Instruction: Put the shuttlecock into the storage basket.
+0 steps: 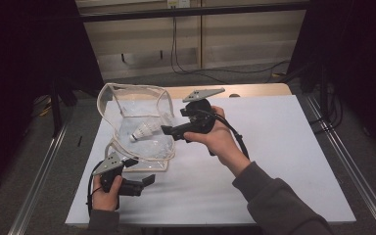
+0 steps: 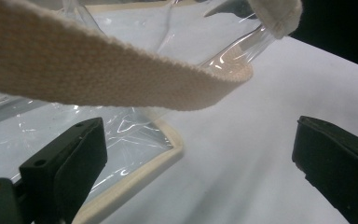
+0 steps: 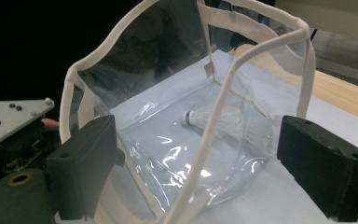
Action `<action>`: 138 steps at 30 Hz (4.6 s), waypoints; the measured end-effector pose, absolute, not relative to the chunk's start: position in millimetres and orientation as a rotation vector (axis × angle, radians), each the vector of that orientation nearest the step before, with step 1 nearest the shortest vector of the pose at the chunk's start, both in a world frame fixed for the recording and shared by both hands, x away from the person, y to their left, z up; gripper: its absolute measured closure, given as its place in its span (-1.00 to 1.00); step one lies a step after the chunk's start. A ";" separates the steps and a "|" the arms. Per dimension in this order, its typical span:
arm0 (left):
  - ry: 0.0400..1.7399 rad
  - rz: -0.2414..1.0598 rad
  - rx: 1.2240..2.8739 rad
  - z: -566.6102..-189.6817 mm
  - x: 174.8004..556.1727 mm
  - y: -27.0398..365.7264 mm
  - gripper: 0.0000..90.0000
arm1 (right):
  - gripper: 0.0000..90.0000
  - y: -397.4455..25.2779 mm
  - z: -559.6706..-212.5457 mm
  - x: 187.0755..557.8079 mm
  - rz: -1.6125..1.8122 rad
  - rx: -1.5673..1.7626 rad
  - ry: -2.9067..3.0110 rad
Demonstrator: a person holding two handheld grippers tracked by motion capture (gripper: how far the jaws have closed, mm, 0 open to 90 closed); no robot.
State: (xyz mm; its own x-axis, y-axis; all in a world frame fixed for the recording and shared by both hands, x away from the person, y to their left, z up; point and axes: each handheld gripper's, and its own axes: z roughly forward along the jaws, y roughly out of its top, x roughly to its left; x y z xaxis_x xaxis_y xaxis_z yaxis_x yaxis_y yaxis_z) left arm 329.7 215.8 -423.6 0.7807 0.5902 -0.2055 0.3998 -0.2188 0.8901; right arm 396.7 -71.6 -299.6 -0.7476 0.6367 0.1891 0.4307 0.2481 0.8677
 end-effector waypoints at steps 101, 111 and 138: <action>0.761 0.211 1.855 -424.2 330.2 214.9 -0.93 | -0.89 -231.2 -397.1 335.0 1.519 1.129 2.191; 0.764 0.209 1.851 -424.7 330.2 215.0 -0.93 | -0.89 -244.1 -403.9 326.6 1.519 1.152 2.172; 0.769 0.211 1.848 -424.5 330.0 215.7 -0.93 | -0.88 -280.2 -427.3 311.9 1.481 1.222 2.124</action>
